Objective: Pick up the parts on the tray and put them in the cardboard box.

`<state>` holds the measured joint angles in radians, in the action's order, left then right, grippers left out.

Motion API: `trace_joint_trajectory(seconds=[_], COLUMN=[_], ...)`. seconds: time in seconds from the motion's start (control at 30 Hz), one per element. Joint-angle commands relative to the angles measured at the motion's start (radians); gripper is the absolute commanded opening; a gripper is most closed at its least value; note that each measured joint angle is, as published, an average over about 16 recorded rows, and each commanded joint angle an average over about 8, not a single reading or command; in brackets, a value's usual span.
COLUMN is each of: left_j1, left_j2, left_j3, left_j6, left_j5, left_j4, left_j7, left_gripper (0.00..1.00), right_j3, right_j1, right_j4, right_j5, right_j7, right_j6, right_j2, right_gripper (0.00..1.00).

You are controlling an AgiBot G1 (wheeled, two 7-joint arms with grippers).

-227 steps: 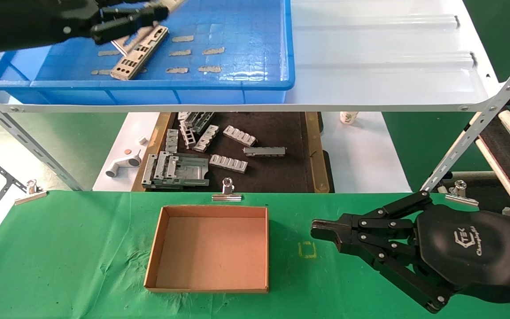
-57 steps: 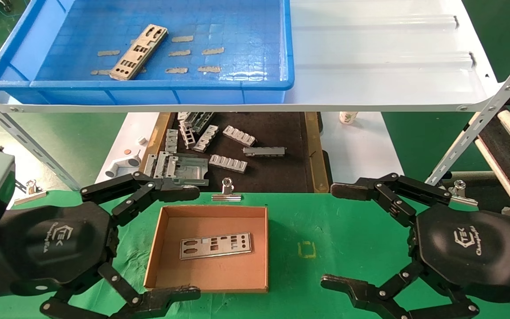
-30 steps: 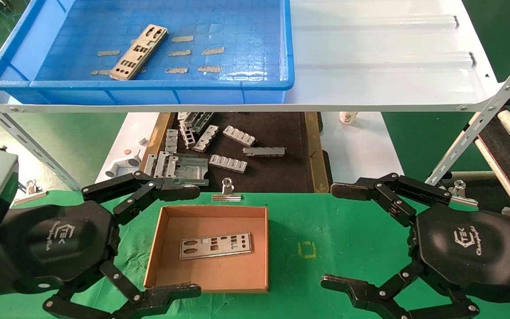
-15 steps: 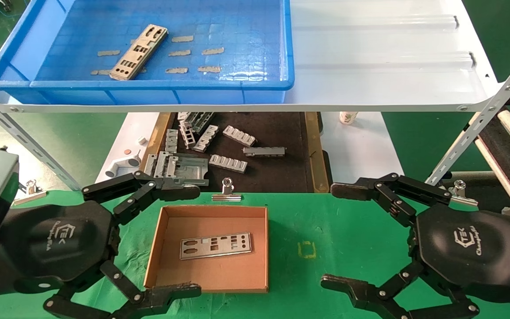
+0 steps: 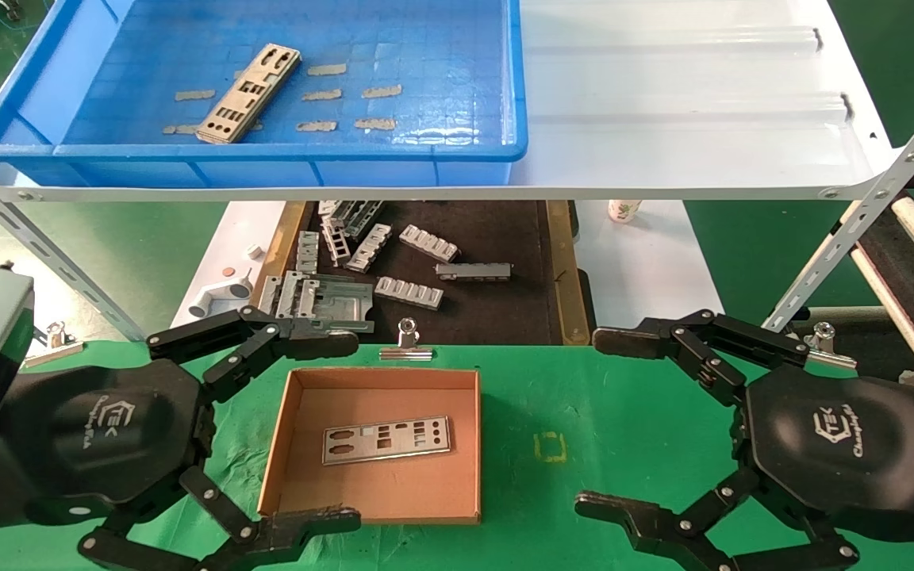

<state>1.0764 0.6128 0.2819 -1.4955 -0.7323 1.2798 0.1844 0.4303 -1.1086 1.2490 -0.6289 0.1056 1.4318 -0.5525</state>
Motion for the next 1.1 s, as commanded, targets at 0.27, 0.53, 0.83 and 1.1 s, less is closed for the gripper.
trace_joint_trajectory(seconds=[0.27,0.53,0.83,1.1], left_j1=[0.000,0.000,0.000,0.000], left_j2=[0.000,0.000,0.000,0.000], left_j3=[0.000,0.000,0.000,0.000], left_j6=[0.000,0.000,0.000,0.000], left_j5=[0.000,0.000,0.000,0.000], left_j4=[0.000,0.000,0.000,0.000], left_j7=[0.000,0.000,0.000,0.000], left_gripper=[1.00,1.00,1.00,1.00], right_j3=[0.000,0.000,0.000,0.000], right_j1=[0.000,0.000,0.000,0.000], right_j4=[0.000,0.000,0.000,0.000], right_j5=[0.000,0.000,0.000,0.000], right_j7=[0.000,0.000,0.000,0.000], right_j6=[0.000,0.000,0.000,0.000], right_j2=[0.000,0.000,0.000,0.000], right_gripper=[1.00,1.00,1.00,1.00])
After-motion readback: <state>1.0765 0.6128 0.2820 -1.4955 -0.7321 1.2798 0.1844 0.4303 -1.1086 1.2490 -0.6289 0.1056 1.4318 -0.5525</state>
